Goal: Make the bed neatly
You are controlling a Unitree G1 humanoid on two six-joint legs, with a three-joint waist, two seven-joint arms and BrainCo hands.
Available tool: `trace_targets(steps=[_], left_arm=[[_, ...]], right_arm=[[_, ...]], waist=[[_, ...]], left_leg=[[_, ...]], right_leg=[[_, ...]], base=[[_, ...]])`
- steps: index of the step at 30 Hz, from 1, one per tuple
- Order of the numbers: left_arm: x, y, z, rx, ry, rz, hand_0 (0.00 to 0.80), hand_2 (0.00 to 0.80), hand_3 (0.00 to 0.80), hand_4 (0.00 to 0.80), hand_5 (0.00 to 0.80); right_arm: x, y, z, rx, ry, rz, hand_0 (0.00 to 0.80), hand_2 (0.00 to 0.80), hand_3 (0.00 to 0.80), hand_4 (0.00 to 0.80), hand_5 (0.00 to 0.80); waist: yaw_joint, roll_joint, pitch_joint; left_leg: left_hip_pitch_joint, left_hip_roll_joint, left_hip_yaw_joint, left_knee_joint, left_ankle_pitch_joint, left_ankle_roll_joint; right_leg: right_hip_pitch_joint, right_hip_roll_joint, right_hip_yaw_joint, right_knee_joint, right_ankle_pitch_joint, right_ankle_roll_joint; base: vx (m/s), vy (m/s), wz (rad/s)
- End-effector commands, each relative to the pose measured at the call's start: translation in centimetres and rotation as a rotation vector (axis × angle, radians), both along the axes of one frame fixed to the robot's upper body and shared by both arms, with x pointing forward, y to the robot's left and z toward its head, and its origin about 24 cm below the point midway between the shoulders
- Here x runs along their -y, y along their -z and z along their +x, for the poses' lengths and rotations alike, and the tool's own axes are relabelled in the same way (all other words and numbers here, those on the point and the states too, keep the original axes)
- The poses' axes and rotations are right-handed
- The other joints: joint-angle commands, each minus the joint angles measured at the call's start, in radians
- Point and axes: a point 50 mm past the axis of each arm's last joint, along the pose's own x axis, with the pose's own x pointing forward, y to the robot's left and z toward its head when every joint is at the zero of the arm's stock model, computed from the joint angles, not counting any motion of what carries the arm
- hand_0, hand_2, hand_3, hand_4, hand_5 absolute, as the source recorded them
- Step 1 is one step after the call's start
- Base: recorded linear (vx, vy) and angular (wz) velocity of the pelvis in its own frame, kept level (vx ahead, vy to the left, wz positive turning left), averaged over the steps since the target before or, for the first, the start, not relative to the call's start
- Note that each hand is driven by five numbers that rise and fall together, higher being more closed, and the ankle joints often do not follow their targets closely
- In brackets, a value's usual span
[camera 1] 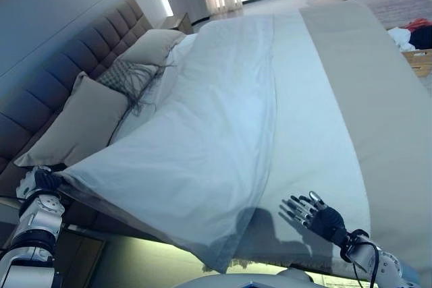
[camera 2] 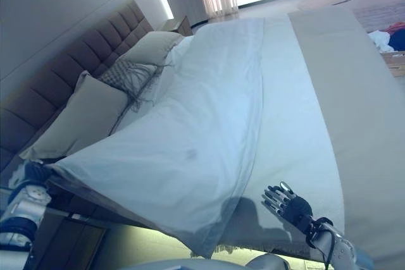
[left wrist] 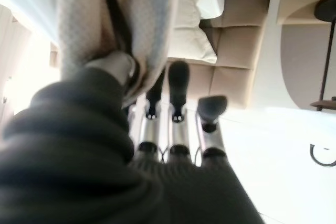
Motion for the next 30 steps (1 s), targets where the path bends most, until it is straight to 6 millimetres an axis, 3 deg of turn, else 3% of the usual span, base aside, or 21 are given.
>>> trace_targets(steps=[1, 13, 18, 23, 27, 30], left_arm=[[-7.2, -9.3, -3.1, 0.196, -0.284, 0.261, 0.000, 0.000, 0.000, 0.000, 0.000], [-5.0, -3.7, -4.2, 0.190, -0.256, 0.139, 0.000, 0.000, 0.000, 0.000, 0.000], [-3.8, -0.1, -6.8, 0.136, -0.319, 0.081, 0.000, 0.000, 0.000, 0.000, 0.000], [-3.9, 0.0, -7.6, 0.242, -0.327, 0.029, 0.000, 0.000, 0.000, 0.000, 0.000], [-3.3, -1.2, -6.1, 0.403, -0.215, -0.063, 0.000, 0.000, 0.000, 0.000, 0.000], [-1.2, -1.6, -4.0, 0.568, -0.077, -0.230, 0.000, 0.000, 0.000, 0.000, 0.000]], right_arm=[[-1.6, -1.8, 1.8, 0.136, -0.002, 0.076, 0.000, 0.000, 0.000, 0.000, 0.000], [-1.8, -2.0, 2.0, 0.143, -0.019, 0.073, 0.000, 0.000, 0.000, 0.000, 0.000], [-1.5, -2.2, 2.1, 0.144, -0.013, 0.062, 0.000, 0.000, 0.000, 0.000, 0.000], [-1.7, -2.2, 2.6, 0.161, -0.005, 0.057, 0.000, 0.000, 0.000, 0.000, 0.000], [-2.1, -1.9, 2.8, 0.197, 0.003, 0.022, 0.000, 0.000, 0.000, 0.000, 0.000], [-1.9, -1.7, 3.1, 0.254, 0.035, -0.068, 0.000, 0.000, 0.000, 0.000, 0.000]], waist=[[0.033, -0.029, -0.020], [0.050, -0.037, -0.021], [0.065, -0.035, -0.013], [0.076, -0.039, -0.011], [0.091, -0.047, -0.006], [0.110, -0.063, -0.001]], left_leg=[[-0.048, -0.071, -0.021, -0.067, -0.029, 0.046], [-0.047, -0.052, -0.030, -0.065, -0.028, 0.037], [-0.051, -0.043, -0.037, -0.063, -0.024, 0.032], [-0.054, -0.032, -0.042, -0.060, -0.024, 0.025], [-0.057, -0.027, -0.046, -0.056, -0.028, 0.025], [-0.062, -0.021, -0.049, -0.051, -0.035, 0.026]], right_leg=[[0.063, -0.057, 0.023, -0.262, 0.432, 0.091], [0.077, -0.030, 0.001, -0.277, 0.378, 0.085], [0.083, -0.020, -0.005, -0.283, 0.357, 0.080], [0.088, -0.015, -0.006, -0.285, 0.342, 0.072], [0.091, -0.015, -0.010, -0.283, 0.334, 0.071], [0.092, -0.012, -0.013, -0.284, 0.329, 0.070]], base=[[-0.023, -0.060, -0.01], [-0.012, -0.033, 0.05], [-0.003, 0.004, 0.01], [-0.002, -0.002, 0.04], [-0.027, -0.052, 0.08], [-0.051, -0.128, 0.15]])
